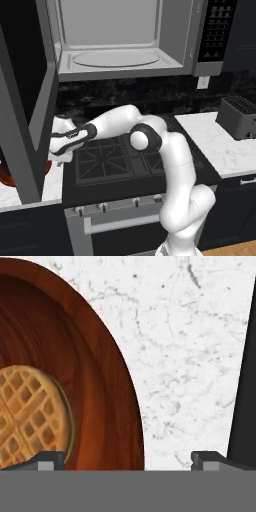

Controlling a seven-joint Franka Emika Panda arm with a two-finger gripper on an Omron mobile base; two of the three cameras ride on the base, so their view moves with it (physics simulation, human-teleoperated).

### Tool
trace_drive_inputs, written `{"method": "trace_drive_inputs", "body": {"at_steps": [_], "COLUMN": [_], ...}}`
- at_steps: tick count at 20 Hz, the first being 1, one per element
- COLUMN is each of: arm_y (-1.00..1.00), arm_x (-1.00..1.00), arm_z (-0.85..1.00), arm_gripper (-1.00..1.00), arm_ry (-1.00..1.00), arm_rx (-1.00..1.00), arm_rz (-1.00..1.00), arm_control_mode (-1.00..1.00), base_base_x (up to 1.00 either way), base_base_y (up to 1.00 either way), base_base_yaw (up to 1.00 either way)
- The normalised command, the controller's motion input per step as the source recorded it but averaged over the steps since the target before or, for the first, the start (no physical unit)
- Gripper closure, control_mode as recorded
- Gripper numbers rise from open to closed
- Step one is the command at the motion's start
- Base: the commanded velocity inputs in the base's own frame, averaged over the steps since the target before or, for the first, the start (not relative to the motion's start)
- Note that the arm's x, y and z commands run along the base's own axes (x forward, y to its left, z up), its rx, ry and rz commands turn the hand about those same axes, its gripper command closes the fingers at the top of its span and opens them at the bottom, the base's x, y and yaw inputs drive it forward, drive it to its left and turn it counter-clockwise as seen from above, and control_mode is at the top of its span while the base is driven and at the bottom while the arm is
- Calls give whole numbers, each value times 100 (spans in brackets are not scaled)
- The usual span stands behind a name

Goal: Open the microwave, place the bowl with waffle inside the microwave, then close the microwave door and turn it on.

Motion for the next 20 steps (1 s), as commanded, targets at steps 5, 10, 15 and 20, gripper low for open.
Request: {"method": "trace_drive_inputs", "body": {"at_steps": [5, 10, 15, 20], "arm_y": [23, 20, 5, -2], "arm_x": [11, 0, 0, -20], "arm_z": [-26, -18, -2, 9], "arm_gripper": [100, 100, 100, 100], "arm_ry": [0, 0, 0, -5], "arm_rx": [-5, -3, 0, 0], "arm_rz": [0, 0, 0, -2], "arm_control_mode": [-100, -100, -100, -100], "base_base_x": [0, 0, 0, 0], "base_base_y": [0, 0, 0, 0], "base_base_yaw": [0, 0, 0, 0]}}
